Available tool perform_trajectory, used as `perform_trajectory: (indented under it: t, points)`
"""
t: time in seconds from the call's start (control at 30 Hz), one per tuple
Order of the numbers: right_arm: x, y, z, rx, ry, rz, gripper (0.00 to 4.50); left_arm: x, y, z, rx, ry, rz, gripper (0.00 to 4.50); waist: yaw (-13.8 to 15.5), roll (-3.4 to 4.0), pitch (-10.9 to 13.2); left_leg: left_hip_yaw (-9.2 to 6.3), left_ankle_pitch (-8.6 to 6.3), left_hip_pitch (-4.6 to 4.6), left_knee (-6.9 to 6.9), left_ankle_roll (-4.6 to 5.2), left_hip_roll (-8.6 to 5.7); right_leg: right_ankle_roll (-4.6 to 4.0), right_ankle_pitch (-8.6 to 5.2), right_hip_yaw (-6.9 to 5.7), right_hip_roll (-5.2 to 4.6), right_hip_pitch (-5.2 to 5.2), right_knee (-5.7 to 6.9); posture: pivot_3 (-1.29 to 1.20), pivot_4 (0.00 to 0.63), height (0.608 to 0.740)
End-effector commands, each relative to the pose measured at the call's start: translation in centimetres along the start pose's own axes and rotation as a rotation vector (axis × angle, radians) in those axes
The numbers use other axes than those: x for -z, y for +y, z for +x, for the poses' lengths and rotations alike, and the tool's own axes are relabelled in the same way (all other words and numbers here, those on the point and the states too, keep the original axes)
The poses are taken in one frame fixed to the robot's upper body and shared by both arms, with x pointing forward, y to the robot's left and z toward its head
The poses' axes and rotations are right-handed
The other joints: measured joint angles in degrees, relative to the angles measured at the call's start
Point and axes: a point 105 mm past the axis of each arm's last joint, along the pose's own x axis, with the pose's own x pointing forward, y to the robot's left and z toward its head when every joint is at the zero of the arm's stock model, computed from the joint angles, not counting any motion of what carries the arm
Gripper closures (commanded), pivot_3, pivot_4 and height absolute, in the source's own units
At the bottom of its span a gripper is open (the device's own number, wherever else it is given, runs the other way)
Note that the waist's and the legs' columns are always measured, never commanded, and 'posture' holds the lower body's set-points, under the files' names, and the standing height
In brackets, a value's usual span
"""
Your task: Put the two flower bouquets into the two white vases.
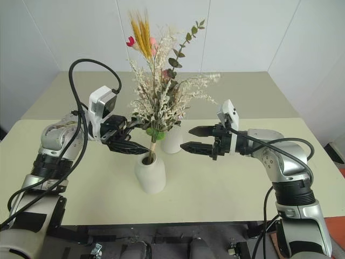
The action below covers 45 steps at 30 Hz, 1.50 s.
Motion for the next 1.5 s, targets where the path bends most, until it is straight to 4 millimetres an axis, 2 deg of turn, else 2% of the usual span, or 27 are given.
perform_trajectory:
  t: [0.03, 0.3, 0.4, 0.47, 0.57, 0.67, 0.83, 0.97, 1.17, 1.5]
  points:
    - [-1.3, 0.0, -0.4, 0.007, -0.033, -0.04, 0.04, -1.9, -1.3, -0.5, 0.025, -0.023, 0.055, 0.0, -0.1, 0.0, 0.0, 0.0, 0.0, 0.0, 0.0, 0.0, 0.0, 0.0, 0.0, 0.0, 0.0, 0.0, 0.0, 0.0, 0.15, 0.74]
    - [-0.8, -0.5, -0.3, 0.017, -0.022, -0.035, 0.04, -1.5, -4.1, -4.6, -0.128, 0.037, 0.03, 0.0, -0.79, 0.01, 0.0, -0.01, 0.0, 0.08, -0.01, 0.0, 0.03, 0.0, 0.0, 0.02, 0.02, 0.01, 0.05, 0.0, 0.15, 0.74]
    - [-0.7, -1.0, -0.2, 0.034, -0.012, -0.043, 0.04, -1.5, -4.5, -6.0, -0.21, 0.065, 0.035, 0.0, -0.37, 0.01, 0.0, -0.01, 0.0, 0.06, -0.01, 0.0, 0.03, 0.0, -0.01, 0.01, 0.01, 0.0, 0.02, 0.0, 0.15, 0.74]
    - [-0.9, -1.9, -0.2, 0.063, -0.012, -0.055, 0.04, -1.7, -4.0, -7.5, -0.321, 0.082, 0.064, 0.0, -0.2, 0.01, 0.01, 0.0, 0.0, 0.05, -0.01, 0.0, 0.03, 0.01, -0.01, 0.0, 0.0, 0.0, 0.01, 0.0, 0.15, 0.74]
    - [-1.1, -2.7, -0.2, 0.092, -0.011, -0.069, 0.04, -2.1, -3.0, -8.5, -0.422, 0.075, 0.097, 0.0, 0.06, 0.01, 0.01, 0.0, 0.0, 0.05, -0.01, 0.0, 0.02, 0.0, -0.01, -0.01, 0.0, 0.02, 0.0, 0.0, 0.15, 0.74]
    - [-1.4, -3.2, -0.2, 0.108, -0.016, -0.082, 0.04, -2.2, -0.6, -9.0, -0.532, 0.053, 0.107, 0.0, 0.25, 0.01, 0.01, 0.0, 0.0, 0.03, -0.01, 0.0, 0.03, 0.0, 0.0, -0.03, 0.0, 0.01, -0.01, 0.0, 0.15, 0.74]
    - [-1.9, -3.5, -0.4, 0.121, -0.02, -0.109, 0.04, -2.4, 3.7, -8.2, -0.635, 0.011, 0.11, 0.0, 0.7, 0.01, 0.01, 0.0, 0.0, 0.02, 0.0, 0.0, 0.0, 0.0, 0.01, -0.02, 0.0, 0.01, 0.0, 0.0, 0.15, 0.74]
    - [-2.5, -3.6, -1.1, 0.131, -0.022, -0.134, 0.04, -2.7, 6.4, -6.9, -0.629, -0.014, 0.11, 0.0, 1.07, 0.01, 0.01, 0.01, 0.0, -0.01, 0.0, 0.0, -0.03, -0.01, 0.02, -0.02, 0.0, -0.01, -0.02, 0.0, 0.15, 0.74]
    - [-2.9, -3.6, -2.1, 0.158, -0.018, -0.166, 0.04, -2.8, 9.0, -5.4, -0.619, -0.03, 0.099, 0.0, 0.97, 0.01, 0.01, 0.0, 0.0, -0.04, 0.0, 0.0, -0.04, -0.01, 0.02, -0.01, -0.01, -0.03, 0.0, 0.0, 0.15, 0.74]
    - [-3.8, -2.8, -4.2, 0.213, -0.029, -0.214, 0.04, -3.9, 11.8, -2.2, -0.603, -0.052, 0.097, 0.0, 1.11, -0.01, 0.02, -0.01, 0.0, -0.1, 0.01, 0.01, -0.11, 0.02, 0.03, -0.01, -0.04, -0.03, -0.04, 0.0, 0.15, 0.74]
